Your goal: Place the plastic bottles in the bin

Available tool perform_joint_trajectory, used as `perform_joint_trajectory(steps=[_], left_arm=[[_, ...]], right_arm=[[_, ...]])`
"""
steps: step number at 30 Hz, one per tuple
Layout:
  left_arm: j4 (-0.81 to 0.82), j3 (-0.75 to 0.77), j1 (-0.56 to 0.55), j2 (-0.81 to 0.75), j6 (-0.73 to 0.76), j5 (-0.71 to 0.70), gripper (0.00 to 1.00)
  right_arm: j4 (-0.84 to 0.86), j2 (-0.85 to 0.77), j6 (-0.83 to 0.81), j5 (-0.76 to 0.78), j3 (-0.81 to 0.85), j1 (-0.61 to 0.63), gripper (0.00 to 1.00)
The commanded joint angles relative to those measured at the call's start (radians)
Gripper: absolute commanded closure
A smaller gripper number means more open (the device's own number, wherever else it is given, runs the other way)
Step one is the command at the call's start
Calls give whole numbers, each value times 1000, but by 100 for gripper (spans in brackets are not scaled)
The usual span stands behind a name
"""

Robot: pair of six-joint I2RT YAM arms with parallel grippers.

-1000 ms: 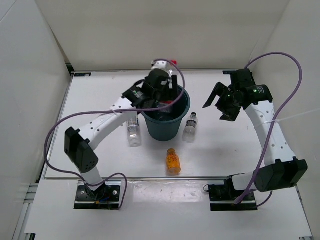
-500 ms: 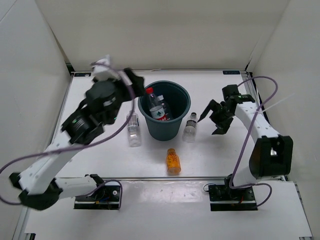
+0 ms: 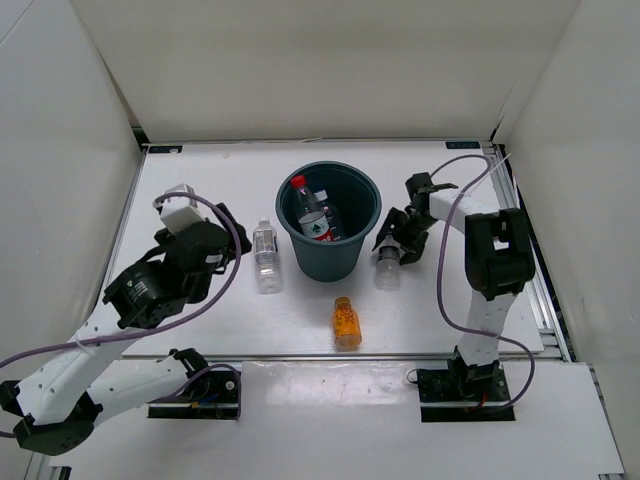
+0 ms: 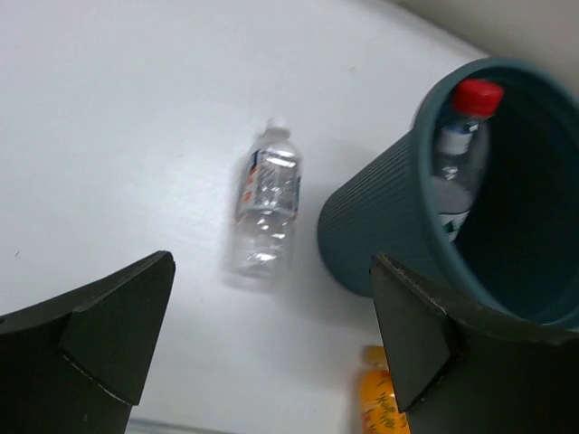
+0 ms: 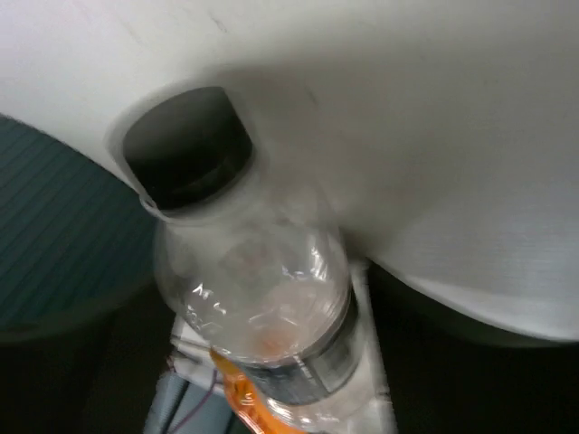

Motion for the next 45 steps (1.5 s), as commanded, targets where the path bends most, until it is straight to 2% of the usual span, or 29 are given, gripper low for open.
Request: perform_joint_trajectory(steps=[1, 2, 3, 4, 6, 10, 14, 15, 18, 19, 21, 22, 26, 29, 32, 33, 34, 35, 38, 41, 42, 45], left_arm=[[-146, -32, 1, -40, -102, -39, 0], [-169, -46, 1, -40, -137, -48, 0], [-169, -46, 1, -40, -151, -48, 0], [-169, -61, 1, -40, -163, -69, 0], [-169, -83, 1, -49, -206, -83, 0], [-108, -161, 1, -58, -246, -128, 0], [-54, -241, 1, -58, -317, -151, 0], [-40, -252, 1, -58, -317, -151, 0], [-14, -264, 1, -22, -317, -140, 0], [-14, -273, 1, -9, -308, -140, 0], [-14, -273, 1, 28, -298, -129, 0], [-14, -273, 1, 40, -286, -129, 0], [-14, -253, 24, 81, -251, -93, 0], [-2, -243, 73, 106, -213, -59, 0], [9, -243, 109, 106, -199, -31, 0], [18, -243, 109, 106, -190, -13, 0], [18, -243, 126, 97, -189, -4, 0], [27, -255, 139, 97, -189, 7, 0], [40, -266, 150, 97, -179, 33, 0], [90, -266, 159, 106, -133, 45, 0], [116, -278, 159, 118, -118, 45, 0], [233, -301, 159, 158, -79, 55, 0]], right_arm=[[4, 22, -32, 20, 61, 10, 29], [-8, 11, -32, 37, 61, 10, 41], [-17, 11, -41, 37, 52, 10, 41], [-28, -15, -41, 61, 52, 10, 48], [-60, -55, -41, 91, 37, 10, 54], [-216, -263, -6, 166, 9, -21, 71], [-330, -473, 48, 238, 121, -32, 75], [-339, -525, 48, 238, 223, -22, 75], [-358, -541, 62, 285, 419, 25, 75], [-358, -527, 62, 322, 558, 69, 75], [-358, -448, 13, 356, 697, 119, 75], [-367, -416, -7, 370, 819, 172, 75], [-387, -247, -98, 457, 986, 298, 74], [-387, -210, -107, 483, 995, 359, 74], [-376, -210, -118, 456, 942, 381, 67], [-366, -210, -138, 436, 933, 381, 35], [-366, -201, -154, 415, 923, 381, 9], [-366, -188, -173, 393, 940, 381, 0], [-482, -161, -182, 462, 1046, 381, 0], [-458, -248, -173, 549, 983, 381, 0], [-415, -278, -173, 549, 913, 381, 0], [-398, -357, -184, 549, 854, 363, 0]])
